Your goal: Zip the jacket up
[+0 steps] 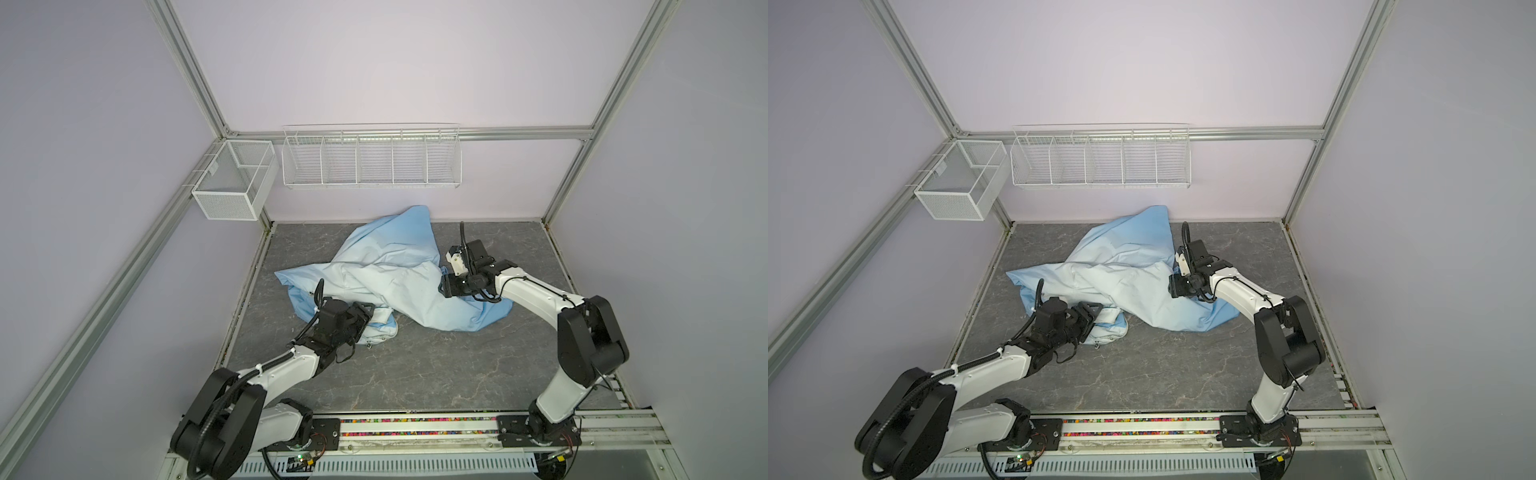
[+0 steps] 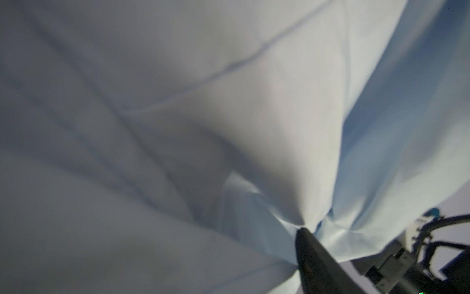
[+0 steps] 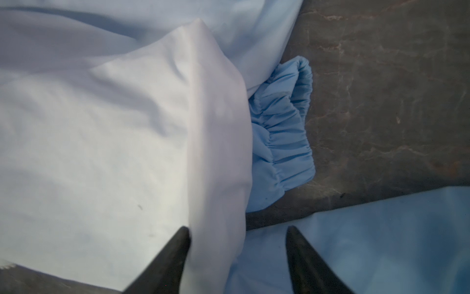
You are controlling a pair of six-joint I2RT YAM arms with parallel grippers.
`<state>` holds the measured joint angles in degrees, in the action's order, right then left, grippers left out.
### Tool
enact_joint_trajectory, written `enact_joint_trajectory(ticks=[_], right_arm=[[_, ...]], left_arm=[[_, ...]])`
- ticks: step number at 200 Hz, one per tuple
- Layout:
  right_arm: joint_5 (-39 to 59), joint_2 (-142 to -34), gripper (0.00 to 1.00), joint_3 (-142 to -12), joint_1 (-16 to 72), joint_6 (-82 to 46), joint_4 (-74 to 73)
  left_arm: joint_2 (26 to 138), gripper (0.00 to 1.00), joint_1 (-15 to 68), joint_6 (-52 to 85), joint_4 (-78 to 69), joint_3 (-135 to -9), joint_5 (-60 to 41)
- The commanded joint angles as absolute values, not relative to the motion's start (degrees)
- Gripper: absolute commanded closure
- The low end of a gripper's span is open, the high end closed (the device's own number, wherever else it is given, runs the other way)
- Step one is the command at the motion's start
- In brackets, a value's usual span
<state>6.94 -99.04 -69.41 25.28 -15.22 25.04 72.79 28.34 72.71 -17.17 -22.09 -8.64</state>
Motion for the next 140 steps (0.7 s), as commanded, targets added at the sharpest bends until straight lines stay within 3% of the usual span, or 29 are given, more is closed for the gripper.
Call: enact_joint_trajectory(ticks=[1, 26, 49, 97, 140], right_arm=[[10.0, -98.77, 0.62, -70.05, 25.26, -15.55, 23.14], [9.76, -97.15, 0.92, -73.4, 24.63, -15.21, 25.66], [10.18, -95.04, 0.93, -76.78, 22.46, -15.3, 28.16], [13.07, -88.04, 0.93, -81.54, 15.21, -18.05, 29.82], [11.1, -82.3, 0.93, -86.52, 9.9, -18.45, 33.2]], left_arm=[[75.7, 0.61, 27.37, 71.52, -21.58, -26.8, -10.33], [74.03, 0.82, 25.15, 66.31, -12.61, -32.33, -10.85], [69.49, 1.0, 23.36, 58.15, 1.65, -39.58, -9.17], [63.87, 1.0, 22.15, 41.59, 24.85, -56.66, -2.95], [66.17, 1.0, 22.15, 30.99, 31.55, -72.42, -8.09]])
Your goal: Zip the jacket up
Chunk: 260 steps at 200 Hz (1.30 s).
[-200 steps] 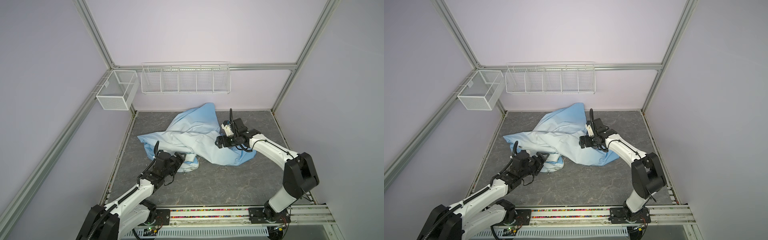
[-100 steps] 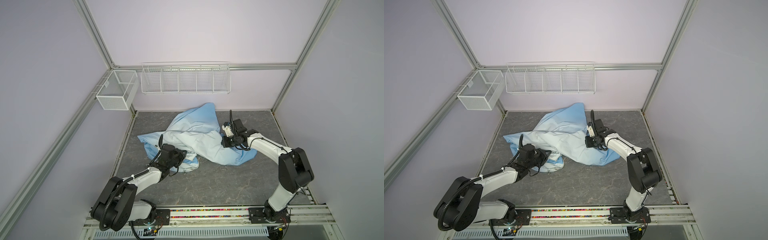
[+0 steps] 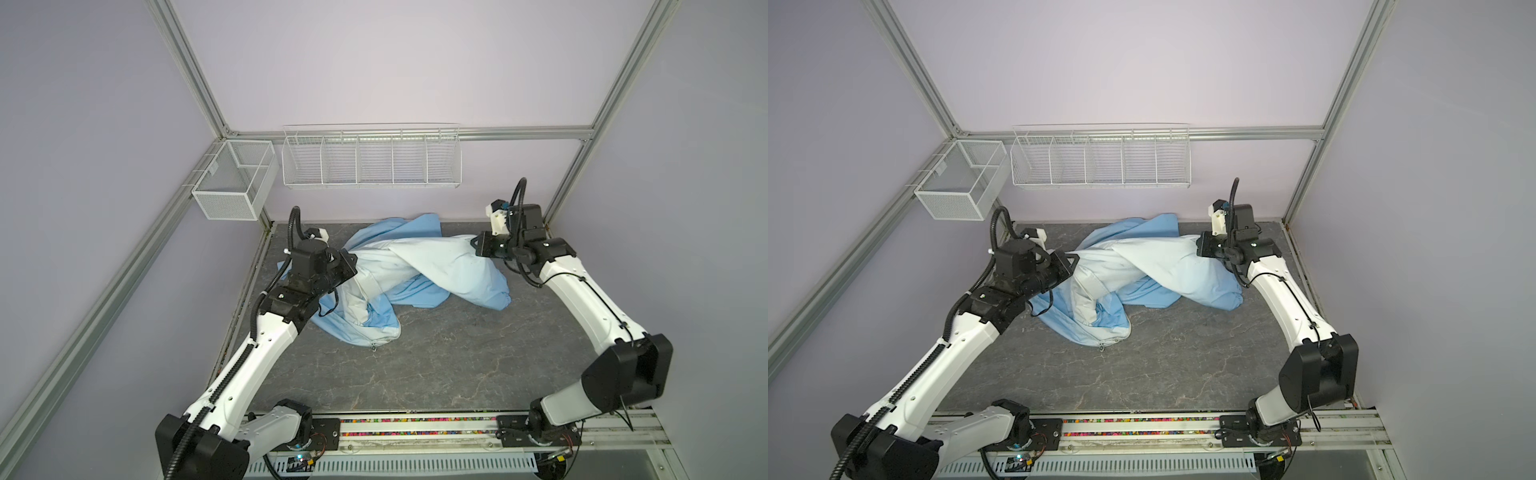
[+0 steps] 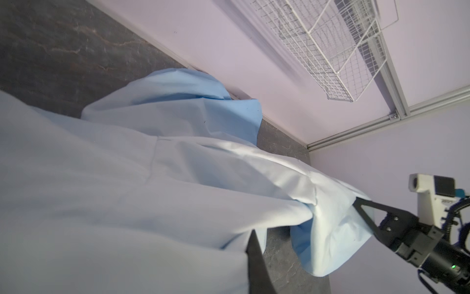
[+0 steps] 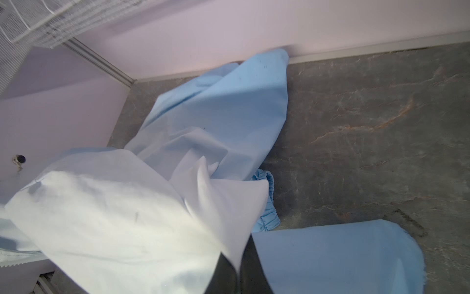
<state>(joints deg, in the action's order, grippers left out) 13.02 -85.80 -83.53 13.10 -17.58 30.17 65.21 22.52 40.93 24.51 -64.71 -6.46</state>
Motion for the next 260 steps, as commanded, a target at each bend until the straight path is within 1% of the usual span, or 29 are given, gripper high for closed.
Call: enact_joint_trajectory(ticks=[1, 40, 68, 92, 108, 125, 134, 143, 152, 170, 176, 194, 209, 231, 243, 260], right_arm=[[10.96, -82.19, 0.93, -86.63, 9.74, -18.45, 33.3], [7.24, -80.6, 0.93, -91.46, 6.58, -18.03, 36.52], [3.32, -80.6, 0.93, -94.34, 5.4, -18.73, 38.11], [1.06, -81.25, 0.93, -95.53, 5.03, -19.6, 36.33], [-0.15, -84.26, 0.93, -97.48, 4.93, -19.22, 35.99], [-2.78, -89.9, 0.93, -100.65, 4.84, -18.69, 36.84], [-4.0, -94.18, 0.93, -103.4, 4.68, -18.55, 38.12], [-4.65, -99.16, 0.91, -107.43, 4.57, -18.39, 40.11], [-4.58, -104.51, 0.88, -112.5, 4.48, -18.37, 43.19], [-2.91, -114.08, 0.76, -123.22, 4.39, -18.42, 49.73], [-1.93, -116.3, 0.71, -126.19, 4.39, -18.37, 51.5], [0.39, -118.25, 0.47, -130.09, 4.48, -18.52, 53.49], [1.32, -114.23, 0.31, -126.67, 4.98, -18.01, 50.56], [3.52, -103.42, 0.18, -114.01, 6.5, -15.74, 41.0], [4.87, -96.36, 0.15, -105.82, 7.65, -14.65, 35.41], [9.64, -87.34, 0.17, -94.57, 9.8, -13.45, 27.49]], left_arm=[[66.27, 1.0, 22.15, 30.83, 31.64, -72.82, -8.27], [68.7, 1.0, 22.14, 25.77, 33.01, -85.39, -16.92], [69.64, 1.0, 22.14, 25.53, 32.65, -90.45, -22.07], [70.49, 1.0, 22.07, 26.32, 31.99, -91.76, -24.34], [71.83, 1.0, 21.9, 26.63, 32.54, -91.82, -24.7], [74.23, 1.0, 21.75, 26.78, 34.09, -91.6, -23.39], [75.43, 1.0, 21.71, 26.95, 34.44, -91.23, -22.58], [76.76, 1.0, 21.62, 26.92, 34.71, -90.99, -21.53], [78.01, 1.0, 21.62, 26.9, 35.01, -90.84, -20.04], [79.76, 1.0, 21.53, 27.14, 36.38, -91.18, -15.48], [80.07, 1.0, 21.4, 27.37, 36.98, -91.27, -13.58], [80.76, 1.0, 20.38, 28.5, 38.7, -91.54, -9.66], [80.73, 1.0, 19.13, 29.54, 39.15, -91.23, -7.96], [80.6, 1.0, 17.48, 30.65, 39.46, -91.01, -6.28], [80.67, 1.0, 16.9, 31.06, 39.55, -91.22, -5.48], [80.93, 1.0, 16.35, 31.2, 39.62, -91.93, -5.09]])
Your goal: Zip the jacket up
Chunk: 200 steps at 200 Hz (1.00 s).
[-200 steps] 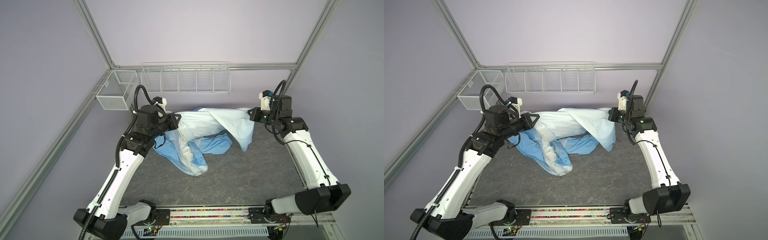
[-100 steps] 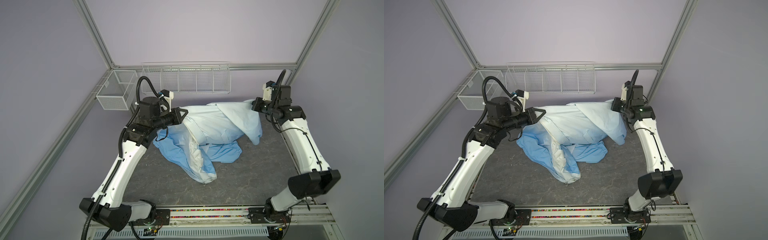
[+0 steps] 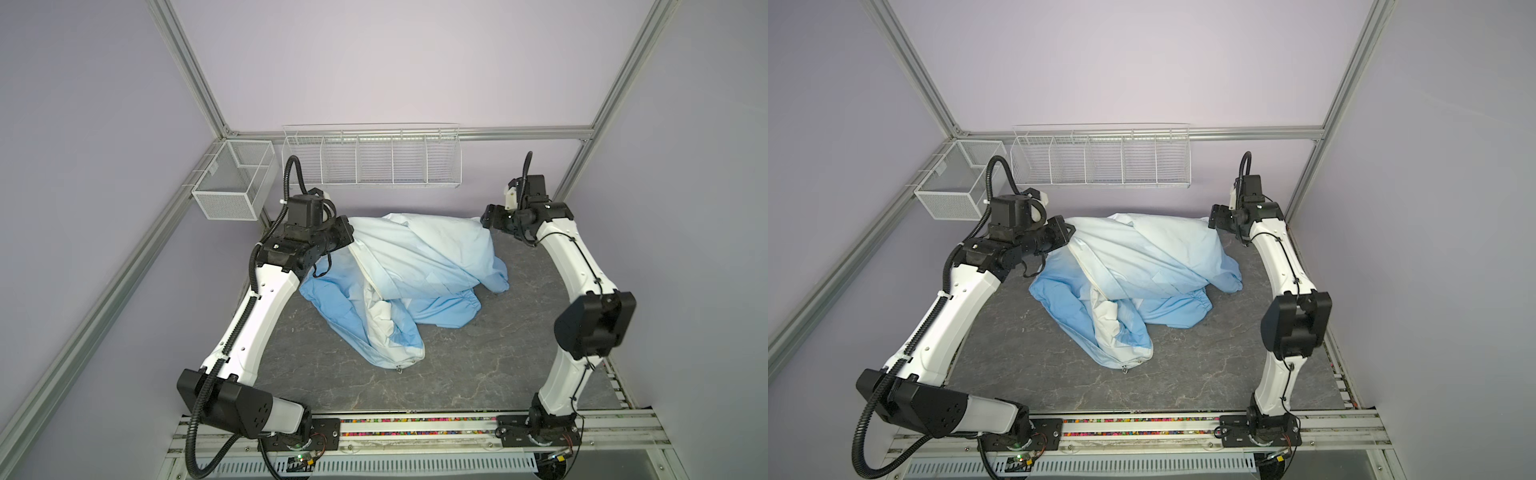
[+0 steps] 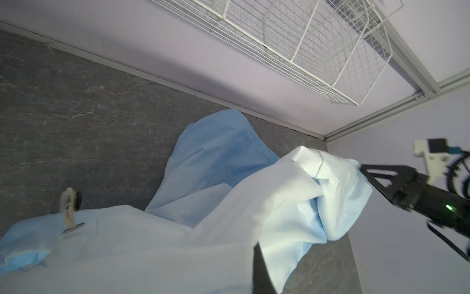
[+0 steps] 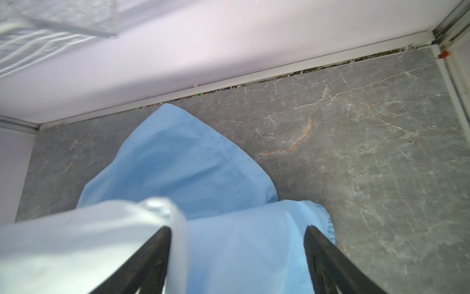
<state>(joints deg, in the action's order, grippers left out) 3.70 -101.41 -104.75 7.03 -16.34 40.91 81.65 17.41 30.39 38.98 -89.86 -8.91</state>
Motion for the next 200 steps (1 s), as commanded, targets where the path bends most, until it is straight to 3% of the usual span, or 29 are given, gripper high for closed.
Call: enact_joint_trajectory(ticks=[1, 36, 66, 124, 180, 200], right_arm=[[9.96, -86.87, 0.18, -93.96, 10.0, -13.36, 27.11], [14.36, -75.02, 0.2, -78.43, 21.28, -7.04, 20.71], [16.48, -73.35, 0.16, -69.88, 31.8, -4.07, 16.71], [10.07, -89.18, 0.25, -71.13, 45.82, -2.37, 11.12], [5.89, -100.05, 0.21, -76.64, 48.78, -4.19, 7.03], [5.05, -103.1, 0.26, -78.93, 48.78, -4.76, 6.77]], left_arm=[[80.94, 1.0, 16.35, 31.2, 39.63, -92.02, -5.09], [81.82, 1.0, 16.17, 31.2, 39.97, -93.69, -5.35], [82.08, 1.0, 16.17, 31.29, 39.99, -94.22, -5.86], [83.91, 1.0, 16.17, 32.36, 40.17, -96.54, -8.32], [84.19, 1.0, 16.17, 32.17, 40.76, -98.09, -8.99], [84.11, 1.0, 16.17, 32.08, 40.91, -98.33, -9.05]])
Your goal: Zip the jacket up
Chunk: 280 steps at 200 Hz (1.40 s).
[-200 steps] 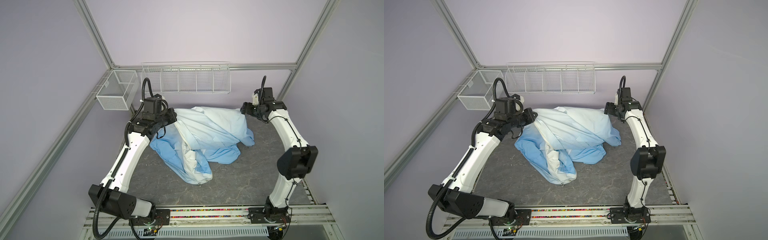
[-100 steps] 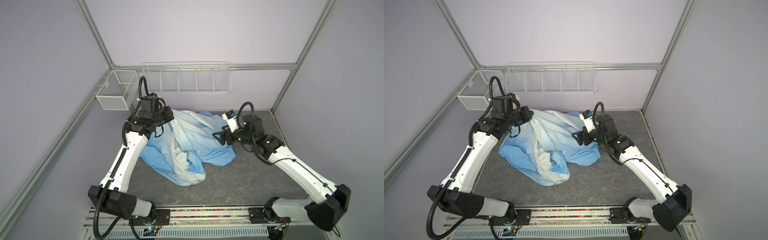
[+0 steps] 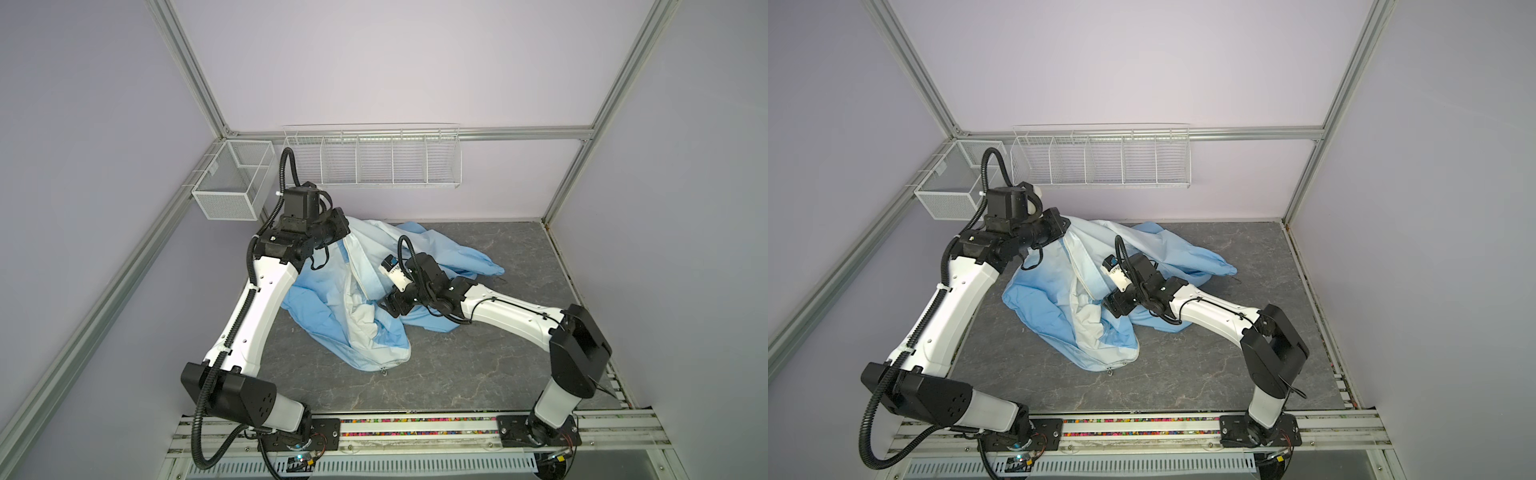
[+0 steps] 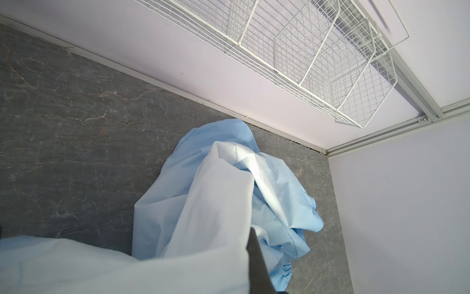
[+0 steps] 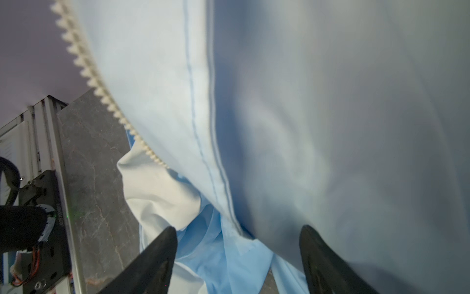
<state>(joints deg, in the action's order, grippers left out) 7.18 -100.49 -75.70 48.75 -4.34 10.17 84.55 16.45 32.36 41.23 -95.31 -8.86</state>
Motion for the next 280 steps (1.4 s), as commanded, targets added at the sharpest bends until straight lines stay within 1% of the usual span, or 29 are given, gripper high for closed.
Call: enact_joint_trajectory(ticks=[1, 9, 17, 47, 54, 73, 104, 144, 179, 202, 219, 235, 247, 259, 280], right_arm=[[5.12, -103.23, 0.26, -79.06, 48.78, -4.75, 6.77], [5.72, -104.31, 0.31, -80.05, 48.78, -5.05, 6.77], [6.66, -105.2, 0.38, -80.94, 48.8, -5.22, 6.9], [6.06, -105.05, 0.76, -82.62, 48.78, -5.8, 8.17], [4.84, -104.13, 0.82, -82.61, 48.8, -5.74, 8.73], [2.41, -100.46, 0.92, -82.53, 48.17, -4.55, 11.77], [1.5, -92.81, 0.93, -84.15, 45.08, -2.29, 18.84], [8.27, -84.91, 0.93, -89.74, 39.06, -0.09, 30.46], [12.93, -78.41, 0.93, -92.34, 38.32, 2.18, 36.54], [15.14, -74.11, 0.93, -92.23, 37.95, 2.69, 37.86], [17.3, -72.02, 0.93, -91.38, 37.32, 3.93, 38.76], [18.86, -71.96, 0.93, -90.12, 36.82, 5.56, 40.34], [21.39, -73.88, 0.93, -88.94, 36.48, 6.38, 41.4], [24.79, -77.74, 0.93, -88.6, 36.3, 6.97, 43.07], [30.96, -87.8, 0.93, -90.22, 36.39, 8.19, 46.15]], left_arm=[[84.07, 1.0, 16.17, 32.08, 40.89, -98.34, -9.05], [84.11, 1.0, 16.17, 32.08, 40.87, -98.51, -9.1], [84.11, 1.0, 16.09, 32.08, 40.87, -98.68, -9.14], [84.12, 1.0, 15.92, 31.61, 41.04, -99.64, -9.07], [84.28, 1.0, 15.9, 31.32, 41.04, -100.07, -9.05], [84.71, 1.0, 15.91, 30.41, 41.13, -101.7, -9.22], [86.49, 1.0, 15.91, 30.19, 41.22, -105.07, -11.47], [86.72, 1.0, 16.13, 30.71, 38.3, -106.75, -14.79], [85.54, 1.0, 18.34, 30.64, 35.01, -107.33, -18.59], [85.01, 1.0, 21.4, 29.34, 35.85, -108.81, -18.34], [83.81, 1.0, 22.32, 29.16, 36.15, -107.44, -17.44], [81.95, 1.0, 22.39, 29.19, 35.86, -103.63, -15.38], [80.84, 1.0, 22.3, 28.75, 35.6, -100.14, -13.23], [80.52, 1.0, 22.32, 28.12, 35.43, -97.35, -11.53], [81.87, 1.0, 22.07, 26.56, 35.33, -94.25, -8.91]])
